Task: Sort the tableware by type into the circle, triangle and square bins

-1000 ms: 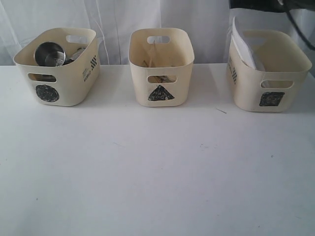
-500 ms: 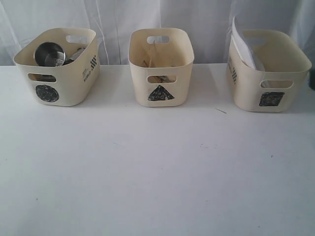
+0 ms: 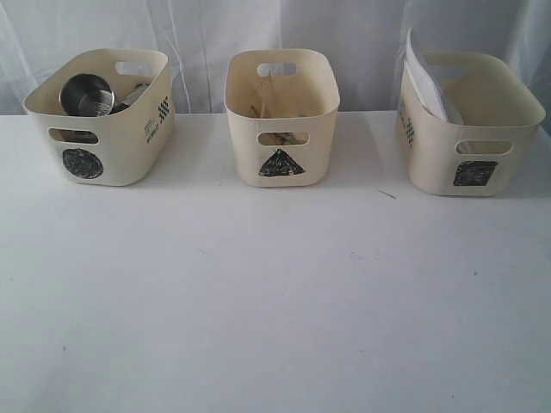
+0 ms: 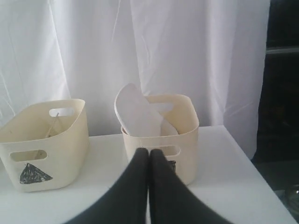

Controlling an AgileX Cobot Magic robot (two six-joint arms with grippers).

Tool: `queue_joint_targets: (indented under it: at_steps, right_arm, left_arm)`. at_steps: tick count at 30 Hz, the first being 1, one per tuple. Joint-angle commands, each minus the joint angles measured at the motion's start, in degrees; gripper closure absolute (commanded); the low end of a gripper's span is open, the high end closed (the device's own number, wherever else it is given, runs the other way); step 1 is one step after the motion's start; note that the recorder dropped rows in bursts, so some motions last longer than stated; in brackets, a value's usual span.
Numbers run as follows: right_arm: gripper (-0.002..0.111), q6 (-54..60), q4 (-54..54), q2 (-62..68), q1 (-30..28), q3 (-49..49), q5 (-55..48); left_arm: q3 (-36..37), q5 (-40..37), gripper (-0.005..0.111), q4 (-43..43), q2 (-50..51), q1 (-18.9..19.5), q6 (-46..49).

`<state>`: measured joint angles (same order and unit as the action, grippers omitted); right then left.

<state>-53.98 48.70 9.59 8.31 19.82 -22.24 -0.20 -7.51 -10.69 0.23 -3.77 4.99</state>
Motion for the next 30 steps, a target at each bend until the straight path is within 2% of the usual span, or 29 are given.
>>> queue_joint_targets:
  at_steps: [1, 13, 19, 23, 27, 30]
  right_arm:
    - [0.108, 3.9, -6.0, -3.4, -0.3, -0.9, -4.2]
    - [0.108, 36.2, -24.9, -4.4, -0.3, -3.2, -4.1]
    - [0.108, 37.9, -27.8, -8.6, -0.3, -11.4, 4.8]
    - [0.108, 48.5, -37.8, -9.6, -0.3, -16.5, 9.9]
    - [0.108, 51.8, -39.9, -9.6, -0.3, -19.8, 16.9]
    - [0.108, 51.8, -39.9, -9.6, -0.1, -19.8, 15.2]
  left_arm:
    - [0.2, 0.2, 0.107, -0.3, -0.2, -0.2, 0.0]
    - [0.2, 0.2, 0.107, -0.3, -0.2, -0.2, 0.0]
    - [0.2, 0.2, 0.107, -0.3, -0.2, -0.2, 0.0]
    - [0.2, 0.2, 0.107, -0.3, -0.2, -0.2, 0.0]
    - [0.2, 0.3, 0.107, -0.3, -0.2, -0.2, 0.0]
    - [0.2, 0.3, 0.107, -0.3, -0.2, -0.2, 0.0]
